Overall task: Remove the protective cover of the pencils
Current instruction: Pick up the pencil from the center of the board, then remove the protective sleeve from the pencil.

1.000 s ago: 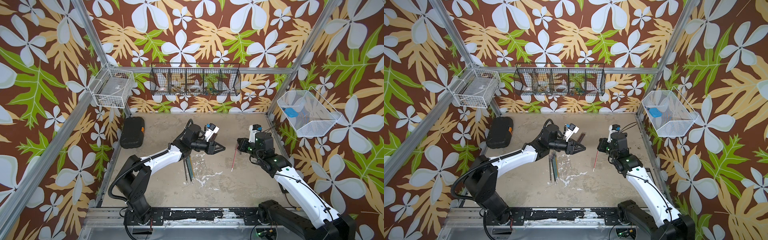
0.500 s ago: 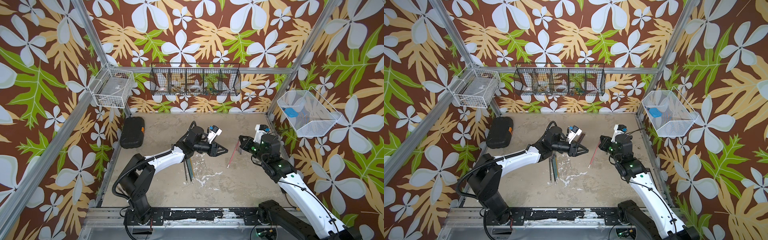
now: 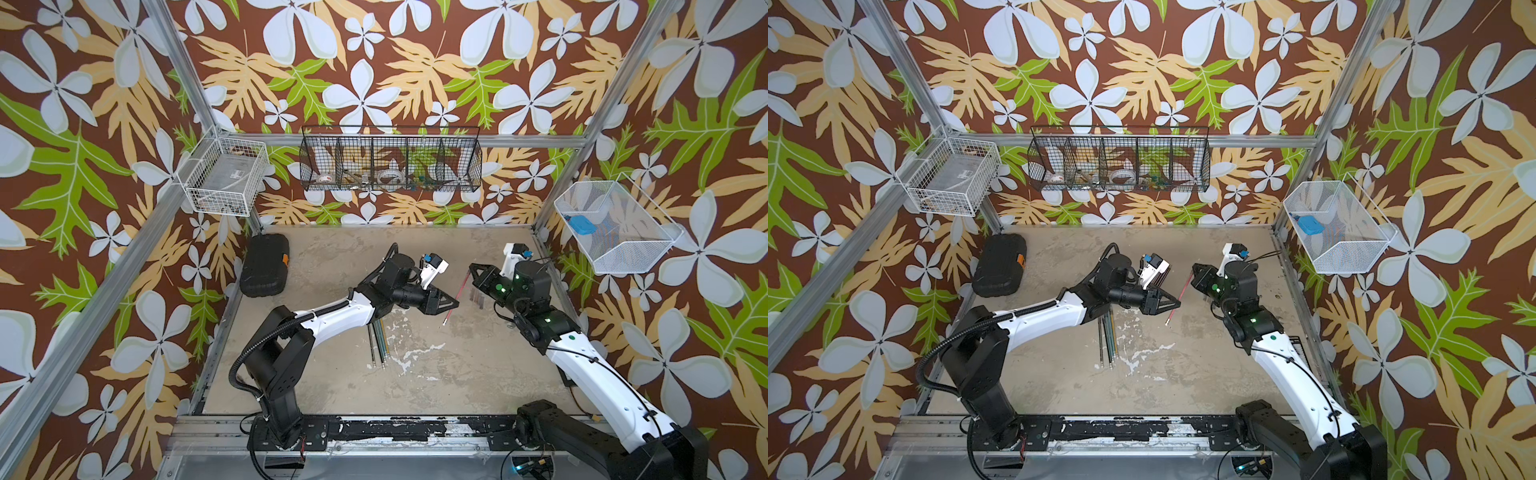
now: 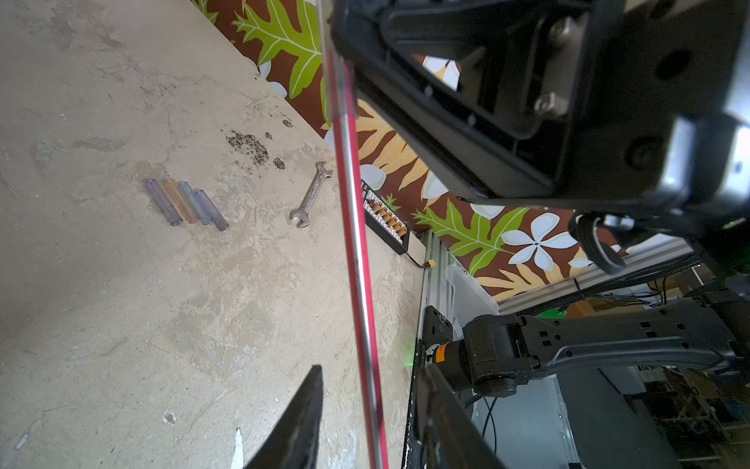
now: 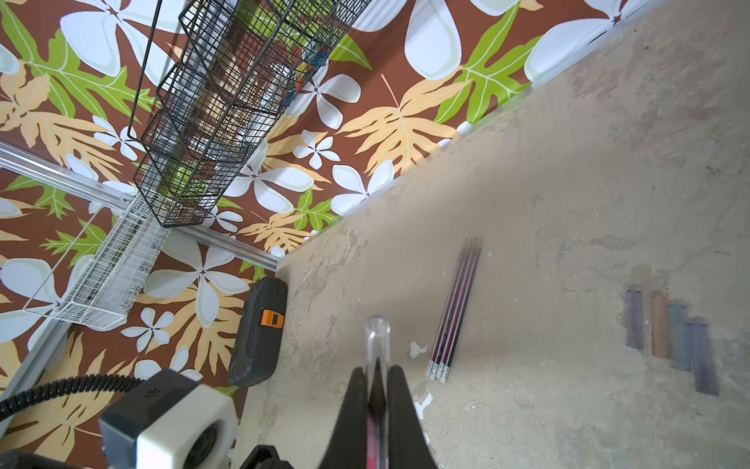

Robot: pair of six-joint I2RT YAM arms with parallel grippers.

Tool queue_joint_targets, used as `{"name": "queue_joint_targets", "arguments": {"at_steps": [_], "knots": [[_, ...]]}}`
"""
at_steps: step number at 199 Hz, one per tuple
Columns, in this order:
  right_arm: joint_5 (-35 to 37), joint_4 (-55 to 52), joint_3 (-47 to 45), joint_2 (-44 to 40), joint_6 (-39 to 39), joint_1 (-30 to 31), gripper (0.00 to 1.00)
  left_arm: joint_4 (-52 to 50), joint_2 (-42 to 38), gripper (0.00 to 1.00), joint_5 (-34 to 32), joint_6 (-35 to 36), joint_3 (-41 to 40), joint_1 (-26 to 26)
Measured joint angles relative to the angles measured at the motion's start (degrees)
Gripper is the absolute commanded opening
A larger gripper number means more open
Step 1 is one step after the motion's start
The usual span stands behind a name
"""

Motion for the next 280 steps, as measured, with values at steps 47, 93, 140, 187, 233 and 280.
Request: {"name": "queue_joint_targets", "arguments": {"at_steps": [47,93,140,187,233,280], "knots": [[-0.74,0.87,1.84,0.72,0.15,0.0,0.0,-2.14,1.31,0.14,-0.85,0.24,1.2,-0.24],[-1.05,-2.36,4.11,1.46,-2.36,-1.53,0.38,-7.69,2.21,0.0,-4.22,3.26,4.55,-0.26],[-15.37,-5.68,5.99,7.32,-9.68,-15.69,0.51,-19.58,5.11,0.0,-15.23,9.16,10.86,-0.68],[-32.2,-7.04,4.87,10.27,-14.88,-18.4,0.49,-26.51,7.61,0.0,-20.63,12.55,14.14,-3.26],[-34.23,-7.26,4.09,11.15,-16.33,-18.51,0.43,-29.49,8.96,0.0,-22.58,14.47,15.32,-5.62],[-33.24,-7.78,3.39,11.96,-16.09,-18.51,0.38,-29.97,8.94,0.0,-23.1,14.95,15.34,-5.73]]}}
